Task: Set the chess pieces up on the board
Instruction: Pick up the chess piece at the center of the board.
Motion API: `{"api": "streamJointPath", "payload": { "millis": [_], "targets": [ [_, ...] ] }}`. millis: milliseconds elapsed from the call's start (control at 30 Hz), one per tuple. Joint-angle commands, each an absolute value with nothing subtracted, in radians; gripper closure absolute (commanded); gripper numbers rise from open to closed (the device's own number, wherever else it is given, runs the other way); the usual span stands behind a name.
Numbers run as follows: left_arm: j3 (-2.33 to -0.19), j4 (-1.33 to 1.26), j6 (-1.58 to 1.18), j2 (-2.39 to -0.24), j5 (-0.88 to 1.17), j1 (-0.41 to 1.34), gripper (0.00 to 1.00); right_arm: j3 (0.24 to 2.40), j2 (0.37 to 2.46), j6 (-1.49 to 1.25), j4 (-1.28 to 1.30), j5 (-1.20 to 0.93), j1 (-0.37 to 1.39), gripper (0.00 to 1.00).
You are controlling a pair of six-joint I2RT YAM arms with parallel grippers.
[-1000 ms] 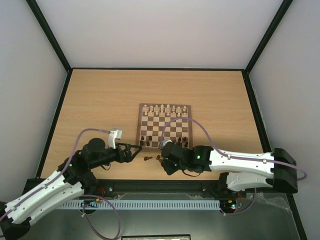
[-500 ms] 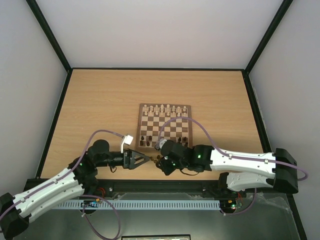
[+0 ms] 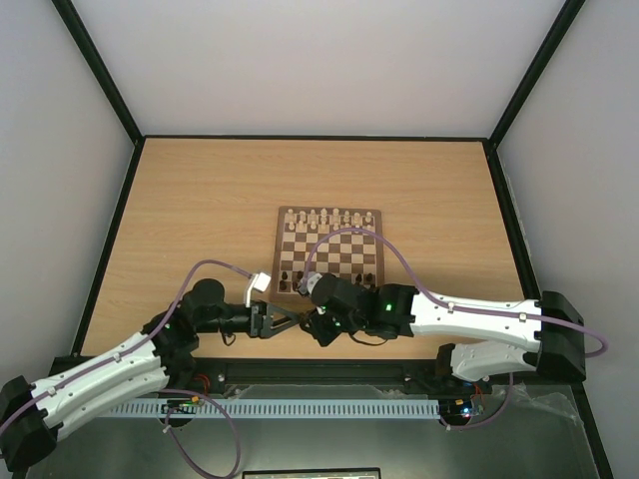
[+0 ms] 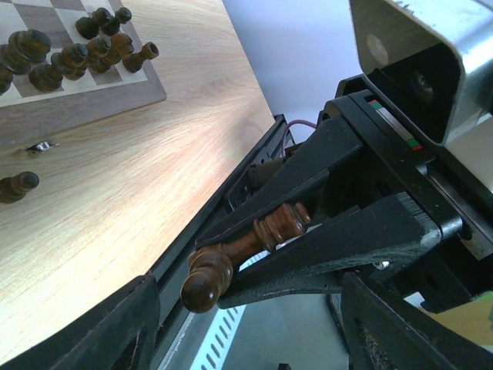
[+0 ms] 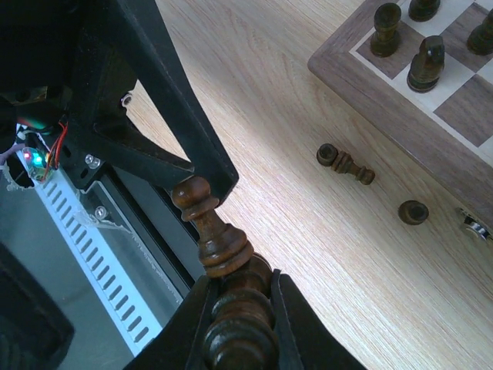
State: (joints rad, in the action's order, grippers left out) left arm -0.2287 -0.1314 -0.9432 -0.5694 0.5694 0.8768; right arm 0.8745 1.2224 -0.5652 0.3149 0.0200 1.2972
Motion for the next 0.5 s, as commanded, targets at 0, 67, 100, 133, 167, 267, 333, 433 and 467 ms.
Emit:
{"api": "streamJointPath", "payload": {
  "millis": [0, 67, 100, 133, 167, 267, 333, 433, 467],
  "targets": [
    [-0.219, -0.162, -0.933, -0.587, 0.579, 0.882, 0.36, 0.902, 1.233, -0.552, 0.323, 0.004, 1.299, 0.91],
    [-0.219, -0.166, -0.932, -0.594, 0.579, 0.883, 0.41, 0.902, 1.232, -0.552, 0.323, 0.003, 1.299, 0.91],
    [-0.221, -0.167, -0.931, -0.598, 0.580, 0.884, 0.44, 0.901, 1.230, -0.552, 0.324, 0.003, 1.299, 0.91],
    [-0.222, -0.168, -0.930, -0.602, 0.580, 0.884, 0.47, 0.900, 1.230, -0.552, 0.324, 0.002, 1.299, 0.91],
    [-0.222, -0.168, -0.929, -0.605, 0.579, 0.884, 0.50, 0.898, 1.230, -0.552, 0.324, 0.002, 1.299, 0.91],
    [-0.223, -0.170, -0.925, -0.617, 0.577, 0.883, 0.55, 0.899, 1.228, -0.554, 0.321, -0.004, 1.299, 0.91],
    [-0.224, -0.173, -0.925, -0.627, 0.576, 0.883, 0.59, 0.898, 1.228, -0.553, 0.320, -0.005, 1.299, 0.91],
    [-0.227, -0.178, -0.925, -0.636, 0.576, 0.883, 0.69, 0.895, 1.228, -0.552, 0.321, -0.003, 1.299, 0.91],
    [-0.228, -0.178, -0.925, -0.638, 0.575, 0.883, 0.74, 0.895, 1.228, -0.552, 0.321, -0.004, 1.299, 0.91]
  ]
}}
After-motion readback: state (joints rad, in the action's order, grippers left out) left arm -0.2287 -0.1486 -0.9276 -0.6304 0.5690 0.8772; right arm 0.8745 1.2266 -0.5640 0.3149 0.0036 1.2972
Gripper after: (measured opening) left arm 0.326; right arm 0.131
